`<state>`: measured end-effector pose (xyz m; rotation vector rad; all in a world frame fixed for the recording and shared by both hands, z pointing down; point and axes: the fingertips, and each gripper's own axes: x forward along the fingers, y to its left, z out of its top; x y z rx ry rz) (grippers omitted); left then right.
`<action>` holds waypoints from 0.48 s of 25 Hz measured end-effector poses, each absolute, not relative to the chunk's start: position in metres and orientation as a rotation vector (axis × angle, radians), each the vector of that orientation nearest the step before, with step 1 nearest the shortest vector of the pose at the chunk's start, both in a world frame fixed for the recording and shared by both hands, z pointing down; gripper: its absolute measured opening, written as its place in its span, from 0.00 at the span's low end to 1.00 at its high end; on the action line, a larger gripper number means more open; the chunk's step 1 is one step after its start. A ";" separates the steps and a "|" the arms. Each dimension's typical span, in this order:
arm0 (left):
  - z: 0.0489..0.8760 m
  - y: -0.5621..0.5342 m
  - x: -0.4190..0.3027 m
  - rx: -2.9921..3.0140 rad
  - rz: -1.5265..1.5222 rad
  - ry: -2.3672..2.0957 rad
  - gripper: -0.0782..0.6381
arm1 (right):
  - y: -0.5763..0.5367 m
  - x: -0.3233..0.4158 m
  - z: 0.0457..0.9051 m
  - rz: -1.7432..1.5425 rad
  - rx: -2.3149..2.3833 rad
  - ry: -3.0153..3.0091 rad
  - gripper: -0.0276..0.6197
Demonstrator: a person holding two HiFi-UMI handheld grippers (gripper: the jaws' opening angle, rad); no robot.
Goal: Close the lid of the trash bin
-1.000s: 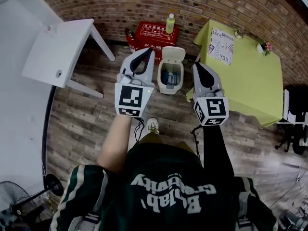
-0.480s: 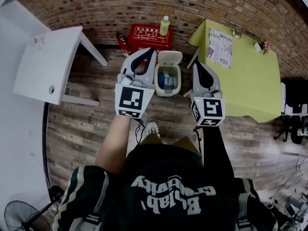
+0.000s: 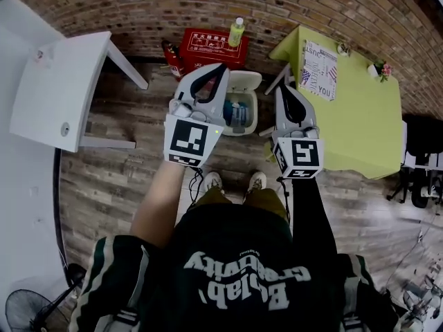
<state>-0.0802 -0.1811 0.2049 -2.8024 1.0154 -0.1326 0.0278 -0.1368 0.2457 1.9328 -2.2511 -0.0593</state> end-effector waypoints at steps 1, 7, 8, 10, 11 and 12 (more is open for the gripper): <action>0.205 -0.184 -0.079 -2.804 -0.126 1.019 0.11 | -0.141 0.029 0.246 -0.063 1.925 -2.259 0.04; 0.209 -0.203 -0.065 -2.804 -0.091 1.074 0.11 | -0.170 0.043 0.249 -0.066 1.870 -2.336 0.04; 0.209 -0.207 -0.061 -2.796 -0.089 1.088 0.11 | -0.177 0.047 0.249 -0.065 1.856 -2.353 0.04; 0.210 -0.217 -0.054 -2.774 -0.106 1.126 0.11 | -0.190 0.056 0.251 -0.057 1.821 -2.384 0.05; 0.211 -0.221 -0.050 -2.761 -0.120 1.150 0.11 | -0.196 0.061 0.252 -0.050 1.801 -2.398 0.05; 0.213 -0.225 -0.046 -2.751 -0.133 1.176 0.11 | -0.202 0.066 0.255 -0.042 1.778 -2.413 0.05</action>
